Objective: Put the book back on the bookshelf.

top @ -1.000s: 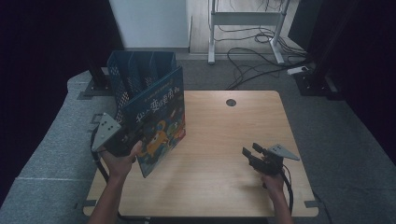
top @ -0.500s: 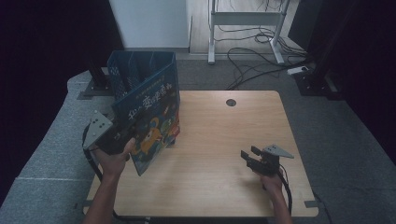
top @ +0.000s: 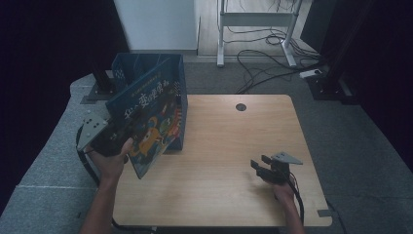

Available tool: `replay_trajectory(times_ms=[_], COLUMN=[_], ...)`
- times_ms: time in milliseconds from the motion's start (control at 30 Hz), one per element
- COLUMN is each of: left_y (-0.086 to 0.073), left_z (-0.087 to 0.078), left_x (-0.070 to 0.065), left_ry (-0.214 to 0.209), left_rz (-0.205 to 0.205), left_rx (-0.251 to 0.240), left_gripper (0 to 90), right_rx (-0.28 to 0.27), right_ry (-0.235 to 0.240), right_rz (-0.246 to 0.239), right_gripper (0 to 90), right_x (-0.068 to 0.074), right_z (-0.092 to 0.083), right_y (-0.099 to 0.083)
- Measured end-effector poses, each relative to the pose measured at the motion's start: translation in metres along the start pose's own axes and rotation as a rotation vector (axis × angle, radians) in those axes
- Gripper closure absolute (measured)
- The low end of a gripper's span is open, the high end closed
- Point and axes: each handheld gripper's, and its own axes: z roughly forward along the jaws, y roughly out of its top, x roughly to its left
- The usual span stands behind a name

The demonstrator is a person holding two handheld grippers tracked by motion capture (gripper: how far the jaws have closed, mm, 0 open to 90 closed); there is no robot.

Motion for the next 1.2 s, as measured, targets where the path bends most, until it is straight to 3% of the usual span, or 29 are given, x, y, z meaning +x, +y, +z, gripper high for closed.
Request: replay_trajectory(times_ms=[133, 333, 567, 1200], left_y=[0.001, 0.004, 0.004, 0.005], left_z=[0.000, 0.001, 0.008, 0.034], left_x=[0.004, 0.009, 0.013, 0.018], left_ry=[0.013, 0.035, 0.071, 0.123], left_rz=[-0.002, -0.004, -0.004, 0.013], left_rx=[-0.002, -0.011, -0.018, -0.019], left_gripper=[82.3, 82.3, 82.3, 82.3], right_rx=[0.043, 0.063, 0.096, 0.112], right_ry=[-0.014, -0.022, -0.015, -0.014], right_rz=[-0.008, -0.009, 0.047, 0.062], right_gripper=[41.0, 40.7, 41.7, 41.6], right_x=[-0.001, -0.002, -0.007, -0.008], right_z=[0.005, 0.007, 0.008, 0.009], right_y=[-0.004, -0.005, -0.005, -0.005])
